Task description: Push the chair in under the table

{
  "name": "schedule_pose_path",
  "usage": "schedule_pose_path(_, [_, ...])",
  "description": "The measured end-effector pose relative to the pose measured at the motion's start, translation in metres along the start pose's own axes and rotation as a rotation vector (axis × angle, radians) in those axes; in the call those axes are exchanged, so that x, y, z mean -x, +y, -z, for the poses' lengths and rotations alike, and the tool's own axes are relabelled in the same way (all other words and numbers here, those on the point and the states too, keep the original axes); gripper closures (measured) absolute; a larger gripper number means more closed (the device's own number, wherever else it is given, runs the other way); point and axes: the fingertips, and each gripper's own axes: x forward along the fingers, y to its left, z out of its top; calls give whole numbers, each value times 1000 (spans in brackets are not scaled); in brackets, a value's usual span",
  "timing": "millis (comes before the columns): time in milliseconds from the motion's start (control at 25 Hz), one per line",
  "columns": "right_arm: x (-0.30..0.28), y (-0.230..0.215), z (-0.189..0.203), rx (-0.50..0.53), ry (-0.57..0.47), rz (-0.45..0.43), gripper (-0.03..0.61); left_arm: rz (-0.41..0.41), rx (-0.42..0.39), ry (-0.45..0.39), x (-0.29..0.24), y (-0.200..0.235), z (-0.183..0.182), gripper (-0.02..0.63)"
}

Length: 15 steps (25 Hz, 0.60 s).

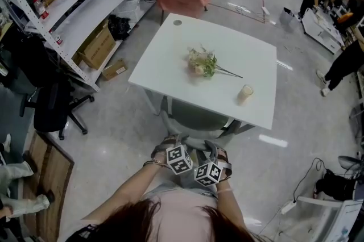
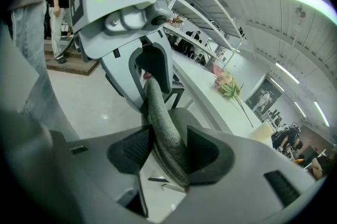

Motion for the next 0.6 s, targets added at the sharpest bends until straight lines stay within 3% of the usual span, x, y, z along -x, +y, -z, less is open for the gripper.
schedule_pose_path(600, [-16, -21, 1, 8, -8, -3, 370, -4, 4, 2, -13, 20, -11, 385])
